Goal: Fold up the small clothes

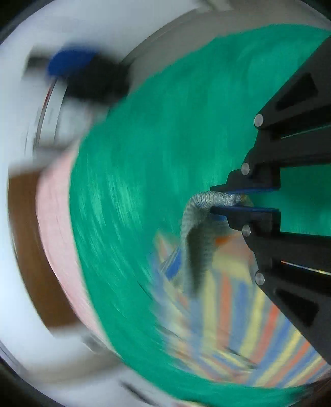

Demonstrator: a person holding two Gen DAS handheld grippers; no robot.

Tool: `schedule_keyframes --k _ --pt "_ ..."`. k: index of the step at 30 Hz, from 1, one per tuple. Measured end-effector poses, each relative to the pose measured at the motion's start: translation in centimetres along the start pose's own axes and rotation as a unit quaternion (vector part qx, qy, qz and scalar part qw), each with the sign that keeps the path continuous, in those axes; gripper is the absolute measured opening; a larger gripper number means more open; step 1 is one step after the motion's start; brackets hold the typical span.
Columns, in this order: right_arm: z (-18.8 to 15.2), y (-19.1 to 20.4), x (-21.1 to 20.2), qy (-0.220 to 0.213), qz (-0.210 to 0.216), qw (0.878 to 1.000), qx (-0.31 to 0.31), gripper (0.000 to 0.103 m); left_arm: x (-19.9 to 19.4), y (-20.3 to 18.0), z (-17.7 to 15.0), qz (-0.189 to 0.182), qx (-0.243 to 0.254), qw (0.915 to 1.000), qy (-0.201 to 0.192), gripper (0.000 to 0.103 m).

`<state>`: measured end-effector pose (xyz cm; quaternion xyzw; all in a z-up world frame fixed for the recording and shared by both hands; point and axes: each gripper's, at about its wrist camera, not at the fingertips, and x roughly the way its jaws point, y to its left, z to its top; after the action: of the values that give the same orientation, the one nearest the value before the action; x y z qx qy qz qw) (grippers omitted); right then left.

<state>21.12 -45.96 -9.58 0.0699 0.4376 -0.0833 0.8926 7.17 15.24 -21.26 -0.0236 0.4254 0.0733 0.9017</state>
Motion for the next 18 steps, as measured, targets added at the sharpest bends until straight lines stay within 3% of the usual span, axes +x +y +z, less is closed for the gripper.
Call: schedule_keyframes --k 3,6,13,18 --pt "-0.6 -7.3 0.1 0.025 -0.025 0.997 0.062 0.008 0.1 -0.1 0.0 0.004 -0.004 1.0 0.0 0.103" --pt "-2.8 -11.4 1.4 0.058 -0.004 0.992 0.112 0.008 0.2 -0.1 0.2 0.006 -0.005 1.0 0.005 0.103" --pt "-6.9 -13.8 4.0 0.071 0.019 0.979 0.191 0.008 0.3 0.0 0.6 0.004 -0.002 0.9999 0.012 0.103" --pt "-7.6 -14.4 2.5 0.062 0.018 0.979 0.194 0.01 0.4 0.2 0.5 0.004 -0.001 1.0 0.009 0.103"
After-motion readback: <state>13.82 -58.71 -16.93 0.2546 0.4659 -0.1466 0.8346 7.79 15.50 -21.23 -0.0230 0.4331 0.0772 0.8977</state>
